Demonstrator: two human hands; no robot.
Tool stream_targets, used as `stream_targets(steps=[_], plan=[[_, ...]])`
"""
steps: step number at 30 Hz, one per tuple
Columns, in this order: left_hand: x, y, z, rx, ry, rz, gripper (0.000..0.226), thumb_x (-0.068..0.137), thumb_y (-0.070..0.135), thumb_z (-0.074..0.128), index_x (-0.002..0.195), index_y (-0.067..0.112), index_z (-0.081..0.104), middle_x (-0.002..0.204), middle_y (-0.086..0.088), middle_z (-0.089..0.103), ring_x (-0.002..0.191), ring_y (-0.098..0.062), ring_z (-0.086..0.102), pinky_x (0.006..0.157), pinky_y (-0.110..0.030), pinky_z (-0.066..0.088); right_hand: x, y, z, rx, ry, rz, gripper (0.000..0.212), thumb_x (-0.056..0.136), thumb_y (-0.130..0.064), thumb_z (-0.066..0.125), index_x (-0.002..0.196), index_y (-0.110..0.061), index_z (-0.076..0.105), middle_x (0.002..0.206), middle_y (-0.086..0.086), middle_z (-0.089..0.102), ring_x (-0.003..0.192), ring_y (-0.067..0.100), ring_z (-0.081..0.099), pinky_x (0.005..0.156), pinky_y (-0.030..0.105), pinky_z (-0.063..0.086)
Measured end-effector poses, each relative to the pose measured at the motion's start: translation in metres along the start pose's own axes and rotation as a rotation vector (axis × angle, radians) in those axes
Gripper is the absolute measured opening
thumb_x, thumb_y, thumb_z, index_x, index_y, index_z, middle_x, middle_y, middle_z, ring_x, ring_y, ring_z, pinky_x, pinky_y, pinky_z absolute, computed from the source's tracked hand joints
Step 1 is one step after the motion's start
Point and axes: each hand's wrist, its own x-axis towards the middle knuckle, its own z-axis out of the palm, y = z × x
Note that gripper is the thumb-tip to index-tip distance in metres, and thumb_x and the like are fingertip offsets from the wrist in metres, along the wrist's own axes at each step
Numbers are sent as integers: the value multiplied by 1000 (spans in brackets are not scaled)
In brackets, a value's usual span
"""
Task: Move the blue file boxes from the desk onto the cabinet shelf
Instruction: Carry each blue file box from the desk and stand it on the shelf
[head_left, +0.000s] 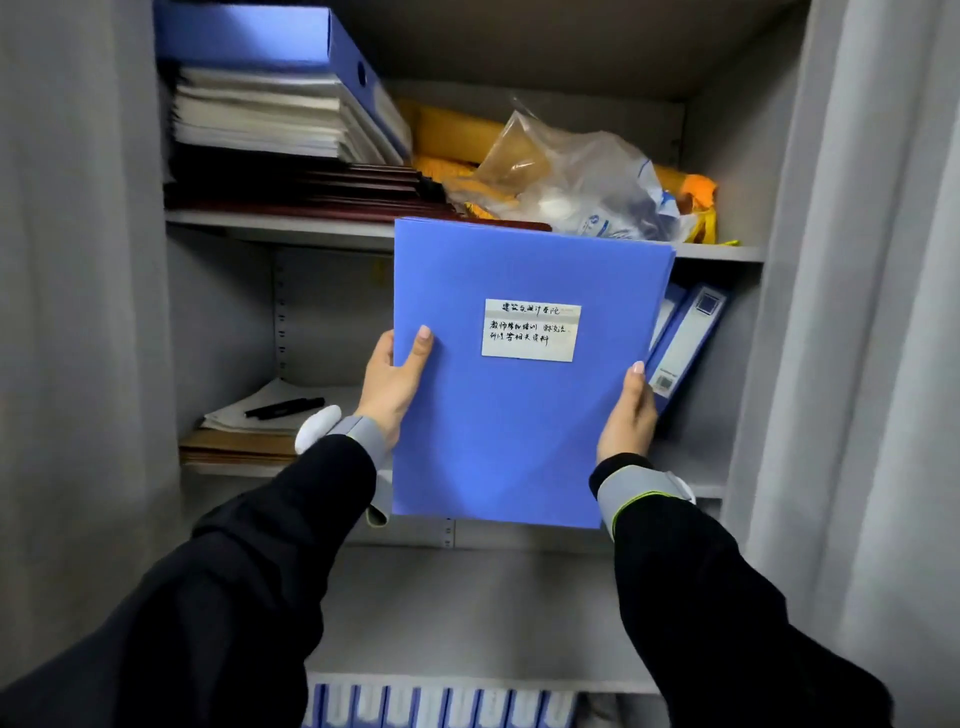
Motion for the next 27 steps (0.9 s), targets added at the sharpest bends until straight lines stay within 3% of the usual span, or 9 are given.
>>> stream_targets(steps=[4, 6, 9, 12, 16, 19, 21, 24, 27], plan=[[47, -35, 5, 17, 98, 24, 17, 85, 53, 57, 92, 38, 60, 97, 19, 69, 86, 1, 67, 75, -21, 52, 38, 41, 32, 5, -34, -6, 30, 93, -43, 40, 91, -19, 58, 112, 16, 62, 101, 23, 51, 71, 10, 33], [67, -50, 6, 32, 176, 49, 14, 85, 53, 57, 90, 41, 61, 96, 22, 68, 87, 4, 66, 78, -21, 49, 55, 56, 47, -1, -65, -37, 29, 89, -48, 41, 77, -25, 53, 92, 8, 65, 84, 18, 55, 64, 7, 36], [103, -74, 7, 54, 265, 94, 10, 81, 57, 57, 83, 48, 61, 87, 31, 66, 81, 15, 62, 78, -19, 45, 82, 82, 70, -35, -85, -61, 33, 84, -53, 38, 79, -24, 51, 75, -12, 57, 69, 3, 50, 59, 3, 36], [125, -88, 5, 73, 292, 107, 17, 75, 60, 57, 80, 44, 62, 83, 30, 67, 78, 15, 63, 78, -19, 46, 92, 99, 83, -33, -71, -57, 37, 84, -53, 38, 86, -19, 53, 77, -13, 57, 72, 5, 52, 64, 10, 39], [154, -106, 2, 84, 284, 92, 26, 70, 66, 57, 81, 44, 65, 82, 32, 69, 82, 14, 64, 79, -18, 46, 107, 116, 103, -80, -88, -24, 28, 88, -53, 37, 86, -31, 53, 79, -23, 56, 76, -6, 52, 63, 4, 37], [171, -117, 1, 117, 270, 63, 38, 66, 73, 54, 85, 41, 65, 90, 25, 69, 94, 1, 65, 85, -24, 49, 120, 130, 113, -119, -116, 19, 28, 91, -53, 36, 92, -32, 53, 84, -27, 54, 82, -1, 52, 72, 15, 36], [177, -122, 3, 149, 268, 68, 38, 66, 73, 53, 84, 41, 62, 92, 25, 67, 94, 2, 64, 86, -23, 48, 127, 140, 115, -134, -137, 39, 30, 90, -55, 35, 95, -31, 53, 89, -20, 57, 88, 8, 53, 78, 21, 36], [184, -128, 8, 200, 262, 83, 29, 72, 69, 51, 83, 42, 55, 85, 28, 61, 76, 21, 57, 69, -7, 42, 139, 155, 121, -177, -184, 86, 41, 90, -55, 34, 111, -25, 54, 108, -7, 57, 100, 14, 49, 85, 22, 33], [184, -135, 17, 251, 226, 85, 40, 76, 65, 51, 95, 30, 48, 89, 18, 58, 81, 2, 58, 69, -13, 43, 145, 165, 125, -261, -193, 122, 45, 91, -46, 42, 123, -14, 46, 119, 1, 55, 105, 19, 50, 85, 19, 34]])
